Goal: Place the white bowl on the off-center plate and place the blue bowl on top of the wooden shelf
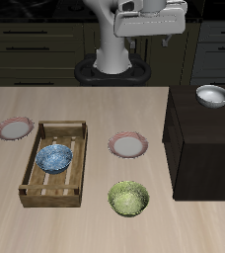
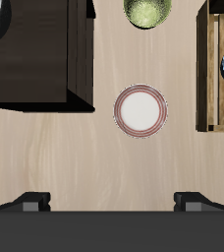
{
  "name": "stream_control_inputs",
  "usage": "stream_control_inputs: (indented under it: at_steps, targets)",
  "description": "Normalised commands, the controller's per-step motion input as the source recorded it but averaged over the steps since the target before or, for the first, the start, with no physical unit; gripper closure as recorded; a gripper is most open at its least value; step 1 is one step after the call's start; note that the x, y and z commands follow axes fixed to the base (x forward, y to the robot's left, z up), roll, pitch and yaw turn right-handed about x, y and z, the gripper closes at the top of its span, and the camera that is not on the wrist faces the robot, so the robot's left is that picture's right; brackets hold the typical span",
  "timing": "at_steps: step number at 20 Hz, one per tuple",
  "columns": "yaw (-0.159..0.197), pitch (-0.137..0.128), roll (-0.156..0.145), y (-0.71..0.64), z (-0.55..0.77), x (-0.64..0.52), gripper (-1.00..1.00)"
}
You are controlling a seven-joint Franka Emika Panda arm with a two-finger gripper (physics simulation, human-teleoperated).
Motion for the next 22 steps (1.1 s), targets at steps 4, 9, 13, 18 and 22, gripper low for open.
stream_control_inputs:
  at_steps: [4, 9, 13, 18, 22]
  targets:
    - [0.013, 0.006, -0.027, 0.28, 0.08, 0.3, -1.0]
    - [0.014, 0.003, -0.026, 0.28, 0.03, 0.26, -1.0]
    - [-0.007, 0.011, -0.014, 0.24, 0.03, 0.17, -1.0]
    - [0.014, 0.015, -0.038, 0.25, -0.01, 0.28, -1.0]
    - [0.007, 0.005, -0.039, 0.14, 0.02, 0.21, -1.0]
